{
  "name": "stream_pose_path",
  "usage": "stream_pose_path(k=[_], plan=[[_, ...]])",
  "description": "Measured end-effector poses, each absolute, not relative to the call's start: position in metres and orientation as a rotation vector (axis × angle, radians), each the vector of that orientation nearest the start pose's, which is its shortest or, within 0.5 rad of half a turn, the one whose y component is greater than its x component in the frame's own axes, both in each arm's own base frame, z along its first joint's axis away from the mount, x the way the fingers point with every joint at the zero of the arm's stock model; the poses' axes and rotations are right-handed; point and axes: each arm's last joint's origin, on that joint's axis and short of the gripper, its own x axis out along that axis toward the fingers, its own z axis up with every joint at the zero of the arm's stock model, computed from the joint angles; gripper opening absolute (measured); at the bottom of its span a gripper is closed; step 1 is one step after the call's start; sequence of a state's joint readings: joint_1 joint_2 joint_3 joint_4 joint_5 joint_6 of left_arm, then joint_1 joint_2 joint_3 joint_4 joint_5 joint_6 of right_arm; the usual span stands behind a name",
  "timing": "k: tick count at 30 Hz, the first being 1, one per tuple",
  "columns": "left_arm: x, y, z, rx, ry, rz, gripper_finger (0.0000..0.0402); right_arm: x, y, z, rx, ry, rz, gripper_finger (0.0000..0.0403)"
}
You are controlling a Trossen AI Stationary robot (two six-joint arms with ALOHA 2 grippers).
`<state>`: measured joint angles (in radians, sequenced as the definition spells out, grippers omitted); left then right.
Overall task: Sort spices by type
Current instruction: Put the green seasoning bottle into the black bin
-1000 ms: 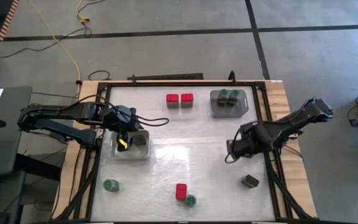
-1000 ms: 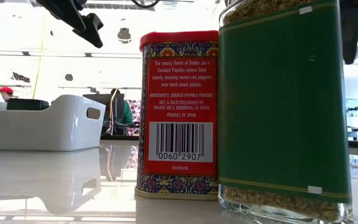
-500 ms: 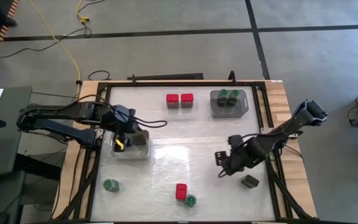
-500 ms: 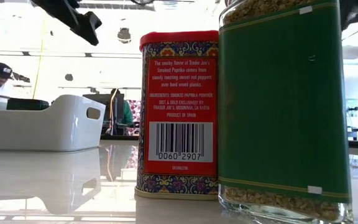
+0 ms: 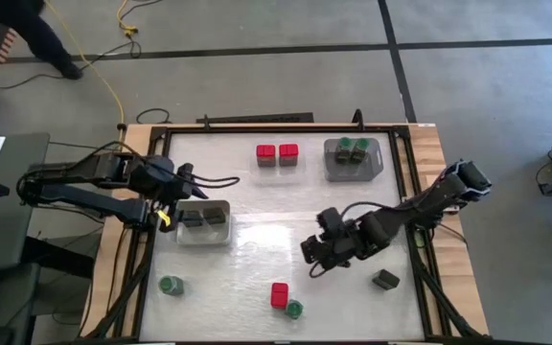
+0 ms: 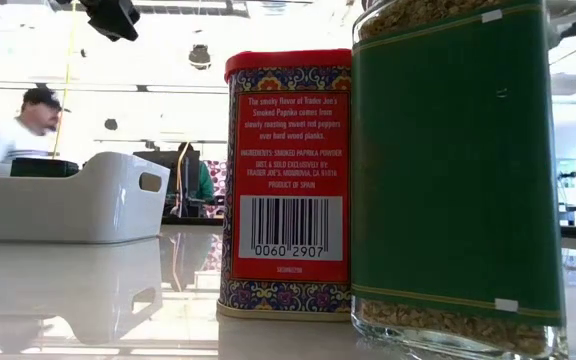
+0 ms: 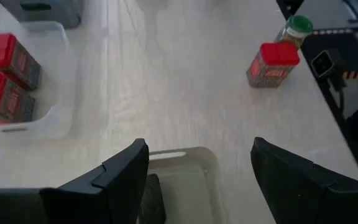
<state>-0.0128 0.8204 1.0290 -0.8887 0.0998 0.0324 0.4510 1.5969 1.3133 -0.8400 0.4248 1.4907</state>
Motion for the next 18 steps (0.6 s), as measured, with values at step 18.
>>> stream_pose_path(k=[18], plan=[[0.142, -0.009, 0.341, -0.239, 0.743, -0.051, 0.0269, 0.291, 0.137, 0.27, 0.721, 0.942, -0.587, 0.0275]])
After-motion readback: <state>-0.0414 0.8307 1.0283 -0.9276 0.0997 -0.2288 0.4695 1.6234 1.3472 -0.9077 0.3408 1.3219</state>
